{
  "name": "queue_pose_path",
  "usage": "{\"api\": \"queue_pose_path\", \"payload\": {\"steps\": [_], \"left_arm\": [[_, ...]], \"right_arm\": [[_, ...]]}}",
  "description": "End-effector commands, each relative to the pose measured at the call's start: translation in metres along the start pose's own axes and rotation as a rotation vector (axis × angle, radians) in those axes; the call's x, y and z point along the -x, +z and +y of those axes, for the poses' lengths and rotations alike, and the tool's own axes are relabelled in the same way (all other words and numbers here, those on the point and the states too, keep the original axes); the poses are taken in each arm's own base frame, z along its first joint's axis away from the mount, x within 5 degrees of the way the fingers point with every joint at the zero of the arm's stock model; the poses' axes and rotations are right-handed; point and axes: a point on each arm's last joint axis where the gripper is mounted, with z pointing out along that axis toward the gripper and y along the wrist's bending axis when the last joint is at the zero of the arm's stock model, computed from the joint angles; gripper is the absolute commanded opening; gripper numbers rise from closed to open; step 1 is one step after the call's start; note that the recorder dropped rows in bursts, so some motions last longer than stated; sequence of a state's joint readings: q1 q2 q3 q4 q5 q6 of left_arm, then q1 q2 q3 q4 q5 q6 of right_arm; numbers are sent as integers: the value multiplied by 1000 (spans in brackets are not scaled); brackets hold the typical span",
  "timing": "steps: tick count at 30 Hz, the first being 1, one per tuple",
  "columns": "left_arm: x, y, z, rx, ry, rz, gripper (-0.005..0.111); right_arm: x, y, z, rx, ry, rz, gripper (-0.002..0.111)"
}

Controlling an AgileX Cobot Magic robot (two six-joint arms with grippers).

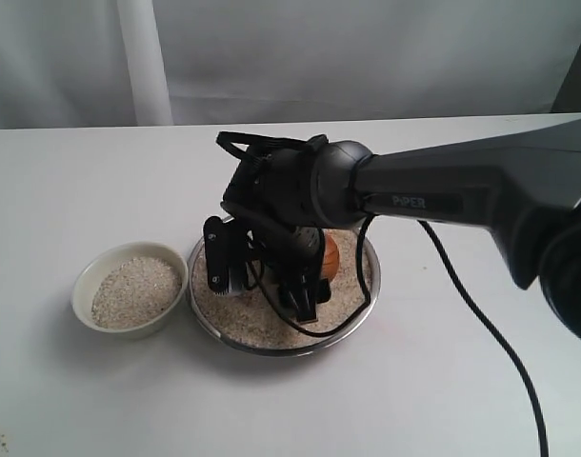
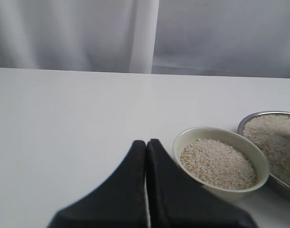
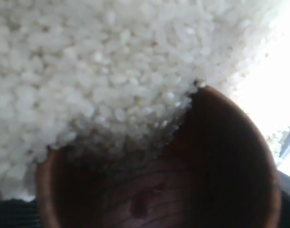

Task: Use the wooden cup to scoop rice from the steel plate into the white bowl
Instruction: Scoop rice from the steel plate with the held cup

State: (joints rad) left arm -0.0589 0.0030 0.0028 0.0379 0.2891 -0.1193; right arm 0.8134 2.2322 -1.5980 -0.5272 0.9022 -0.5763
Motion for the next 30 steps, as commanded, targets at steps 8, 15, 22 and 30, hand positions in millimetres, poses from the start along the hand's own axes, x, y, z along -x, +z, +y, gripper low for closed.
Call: {"api": "queue_pose_path", "payload": {"steps": [8,15,22,30], "left_arm": [[1,0,0,-6,-8,-9,0],[1,0,0,-6,-8,-9,0],[1,0,0,-6,-6,-9,0],[1,0,0,-6,-8,-9,0]], "right_arm": [[11,2,0,38,120,-162,0],[5,-6,-9,32,190,-217,0],[4,-9,-11,25,249,-290,0],[-21,-14,-9,-48,361,-424,0]]}}
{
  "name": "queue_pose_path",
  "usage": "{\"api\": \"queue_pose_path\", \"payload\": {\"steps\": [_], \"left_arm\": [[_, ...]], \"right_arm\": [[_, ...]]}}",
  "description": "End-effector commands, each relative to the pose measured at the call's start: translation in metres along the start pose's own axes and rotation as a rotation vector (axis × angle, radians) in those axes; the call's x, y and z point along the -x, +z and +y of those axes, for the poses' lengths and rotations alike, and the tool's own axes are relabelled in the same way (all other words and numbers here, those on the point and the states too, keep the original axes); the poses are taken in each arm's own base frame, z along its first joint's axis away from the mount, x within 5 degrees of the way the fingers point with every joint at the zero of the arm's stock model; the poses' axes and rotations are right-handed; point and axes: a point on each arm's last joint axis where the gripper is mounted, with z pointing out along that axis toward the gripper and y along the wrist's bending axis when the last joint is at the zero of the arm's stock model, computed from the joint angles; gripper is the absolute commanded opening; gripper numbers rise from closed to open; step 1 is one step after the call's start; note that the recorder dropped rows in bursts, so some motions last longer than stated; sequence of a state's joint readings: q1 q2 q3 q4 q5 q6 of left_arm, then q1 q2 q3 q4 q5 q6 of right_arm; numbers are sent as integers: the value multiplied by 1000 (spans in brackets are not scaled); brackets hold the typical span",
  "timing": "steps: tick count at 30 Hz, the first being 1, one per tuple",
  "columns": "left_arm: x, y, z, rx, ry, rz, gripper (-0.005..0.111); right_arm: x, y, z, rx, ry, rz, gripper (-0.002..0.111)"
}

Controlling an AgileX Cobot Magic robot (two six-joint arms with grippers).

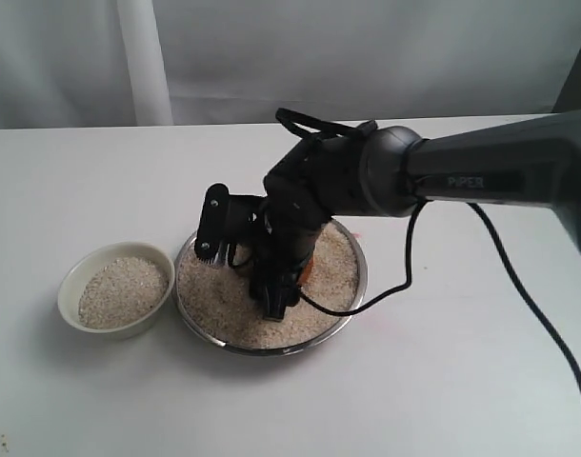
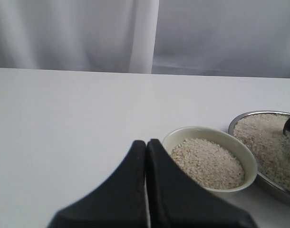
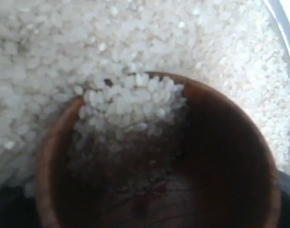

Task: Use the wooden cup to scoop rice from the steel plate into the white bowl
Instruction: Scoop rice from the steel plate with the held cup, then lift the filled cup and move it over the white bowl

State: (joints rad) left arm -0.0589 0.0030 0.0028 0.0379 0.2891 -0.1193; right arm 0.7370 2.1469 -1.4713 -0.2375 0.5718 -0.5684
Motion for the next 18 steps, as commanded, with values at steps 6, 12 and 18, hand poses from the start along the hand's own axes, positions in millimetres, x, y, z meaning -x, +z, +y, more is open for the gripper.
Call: {"api": "queue_pose_path", "payload": {"steps": [6,12,18], "left_arm": [[1,0,0,-6,-8,-9,0],[1,0,0,-6,-5,-9,0],[1,0,0,-6,-8,-9,0]], "right_arm": [[-21,-35,-3,-172,187,-322,0],[-28,-36,1,-185,196,-343,0],[-16,-59,-9,-176,87,-244,0]]}}
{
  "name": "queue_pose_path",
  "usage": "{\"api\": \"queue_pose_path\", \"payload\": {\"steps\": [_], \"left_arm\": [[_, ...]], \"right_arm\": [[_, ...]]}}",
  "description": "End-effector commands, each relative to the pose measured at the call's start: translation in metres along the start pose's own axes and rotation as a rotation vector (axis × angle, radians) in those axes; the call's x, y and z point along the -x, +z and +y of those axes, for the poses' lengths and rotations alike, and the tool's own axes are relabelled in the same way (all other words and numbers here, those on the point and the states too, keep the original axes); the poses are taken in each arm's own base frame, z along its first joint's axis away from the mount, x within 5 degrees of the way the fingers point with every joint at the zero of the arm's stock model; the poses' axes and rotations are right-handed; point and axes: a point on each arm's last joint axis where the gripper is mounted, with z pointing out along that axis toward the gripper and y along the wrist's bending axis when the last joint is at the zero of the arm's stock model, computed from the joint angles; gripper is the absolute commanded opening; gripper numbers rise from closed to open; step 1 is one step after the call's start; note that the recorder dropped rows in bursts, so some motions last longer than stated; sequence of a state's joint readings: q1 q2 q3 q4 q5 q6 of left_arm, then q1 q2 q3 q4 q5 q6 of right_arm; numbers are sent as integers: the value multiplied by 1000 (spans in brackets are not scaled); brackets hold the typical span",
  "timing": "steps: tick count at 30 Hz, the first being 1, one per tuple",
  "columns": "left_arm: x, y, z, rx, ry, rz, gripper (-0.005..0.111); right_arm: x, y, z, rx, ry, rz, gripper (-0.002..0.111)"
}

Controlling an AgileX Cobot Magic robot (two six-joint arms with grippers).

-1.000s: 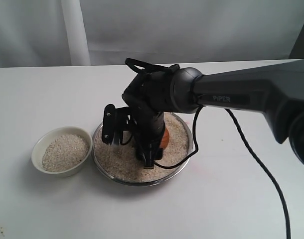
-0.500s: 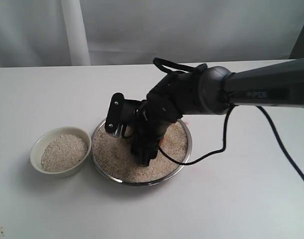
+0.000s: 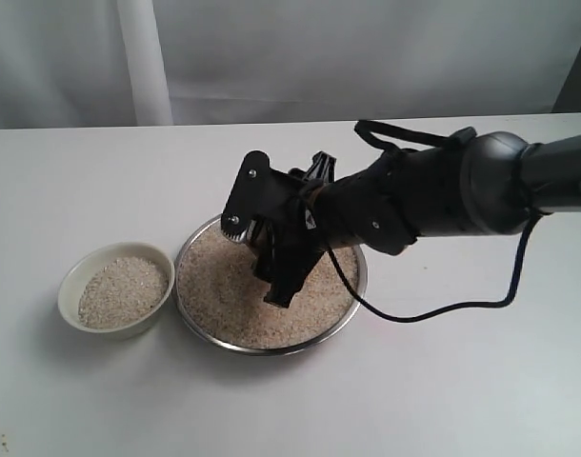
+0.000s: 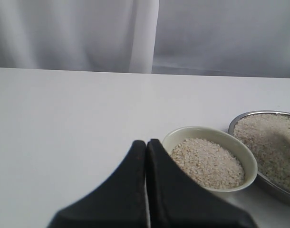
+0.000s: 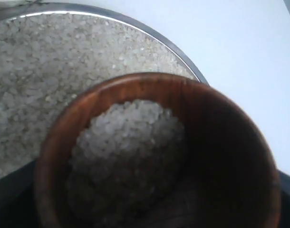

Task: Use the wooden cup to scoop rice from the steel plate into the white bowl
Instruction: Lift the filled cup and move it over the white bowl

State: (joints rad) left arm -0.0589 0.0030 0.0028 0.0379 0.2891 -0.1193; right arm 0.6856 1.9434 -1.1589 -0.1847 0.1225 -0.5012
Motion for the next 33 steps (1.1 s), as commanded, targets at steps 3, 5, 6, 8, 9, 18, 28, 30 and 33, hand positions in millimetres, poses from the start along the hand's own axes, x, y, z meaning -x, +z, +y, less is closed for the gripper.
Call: {"api": "queue_pose_path", "payload": {"steps": [3,5,6,8,9,18,28,30,33], "left_arm": [[1,0,0,-6,-8,-9,0],[1,0,0,-6,-8,-9,0],[1,0,0,-6,-8,-9,0],[1,0,0,-6,-8,-9,0],[1,0,0,-6,-8,-9,0],[1,0,0,-6,-6,-9,0],[1,0,0,-6,-8,-9,0],[1,0,0,-6,-8,-9,0],[1,0,0,-6,-5,-9,0]], "right_arm": [[38,-22,-19,-11,-153,106,0],[53,-26,-21,-29,-214,121,0],[62,-28,-23,-43,-244,123,0],[81,-30,-23,-68,-296,120,0],[89,-29,-23,-81,-318,124,0],[150,7,0,-158,-488,171,0],[171,41,48,-258,-763,226,0],[172,46,55,-288,-832,247,0],[172,48,59,-347,-922,291,0]]}}
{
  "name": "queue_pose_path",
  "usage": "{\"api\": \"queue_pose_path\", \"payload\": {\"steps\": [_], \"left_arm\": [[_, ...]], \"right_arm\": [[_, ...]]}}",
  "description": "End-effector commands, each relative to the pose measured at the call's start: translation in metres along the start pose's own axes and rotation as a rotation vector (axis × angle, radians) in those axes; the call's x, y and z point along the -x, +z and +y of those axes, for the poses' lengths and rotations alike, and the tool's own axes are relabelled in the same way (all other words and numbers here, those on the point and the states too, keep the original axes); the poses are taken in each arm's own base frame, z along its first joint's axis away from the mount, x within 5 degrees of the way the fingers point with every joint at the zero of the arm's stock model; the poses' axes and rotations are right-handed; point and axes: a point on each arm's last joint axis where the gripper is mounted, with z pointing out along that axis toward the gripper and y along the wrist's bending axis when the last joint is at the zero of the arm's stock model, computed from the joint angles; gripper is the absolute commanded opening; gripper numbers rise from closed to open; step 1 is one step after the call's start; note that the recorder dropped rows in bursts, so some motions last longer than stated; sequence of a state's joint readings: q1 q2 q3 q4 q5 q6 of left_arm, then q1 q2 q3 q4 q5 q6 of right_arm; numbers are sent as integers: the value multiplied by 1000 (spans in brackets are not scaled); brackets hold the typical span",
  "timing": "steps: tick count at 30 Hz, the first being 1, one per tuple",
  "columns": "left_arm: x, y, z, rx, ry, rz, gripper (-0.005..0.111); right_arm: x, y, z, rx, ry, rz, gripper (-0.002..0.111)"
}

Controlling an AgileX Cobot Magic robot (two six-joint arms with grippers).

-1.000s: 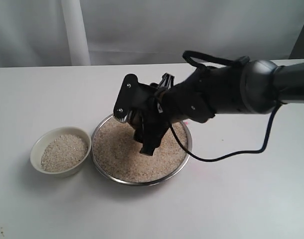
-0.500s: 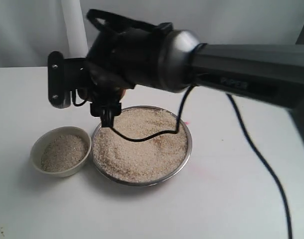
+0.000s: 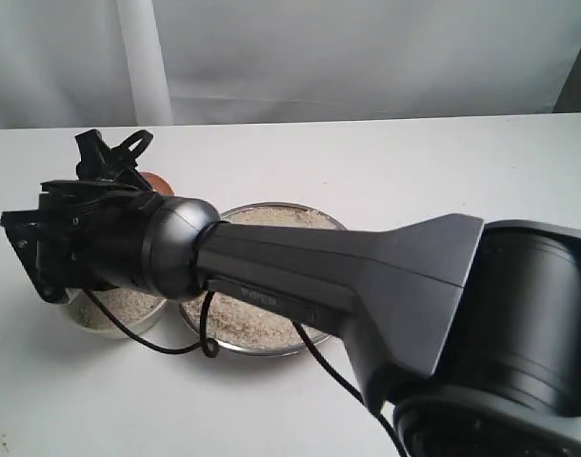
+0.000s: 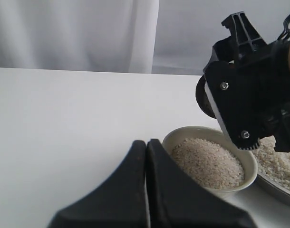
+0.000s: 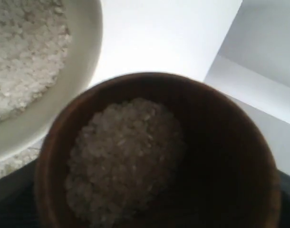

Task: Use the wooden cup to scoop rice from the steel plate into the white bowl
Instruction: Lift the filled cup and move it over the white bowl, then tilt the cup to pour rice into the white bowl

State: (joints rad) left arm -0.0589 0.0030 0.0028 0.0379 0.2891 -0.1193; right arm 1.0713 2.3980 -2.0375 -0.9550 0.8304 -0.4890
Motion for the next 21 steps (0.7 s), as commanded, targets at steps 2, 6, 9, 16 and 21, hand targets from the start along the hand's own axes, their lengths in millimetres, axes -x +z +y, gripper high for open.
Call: {"api": "queue_pose_path", "payload": {"steps": [2,6,9,16,21], "left_arm": [[1,0,0,-6,-5,-9,0],[1,0,0,-6,-5,-9,0],[1,0,0,-6,-8,-9,0],[1,0,0,-6,-5,-9,0],[1,0,0,-6,-4,-9,0]], "right_arm": [[7,-3,-1,-95,-139,68,0],[14,9,10,-146,-276,148,0],[18,15,18,-167,-343,200,0],[27,11,22,-194,-412,213,0],[29,10,23,-193,-430,217,0]]}}
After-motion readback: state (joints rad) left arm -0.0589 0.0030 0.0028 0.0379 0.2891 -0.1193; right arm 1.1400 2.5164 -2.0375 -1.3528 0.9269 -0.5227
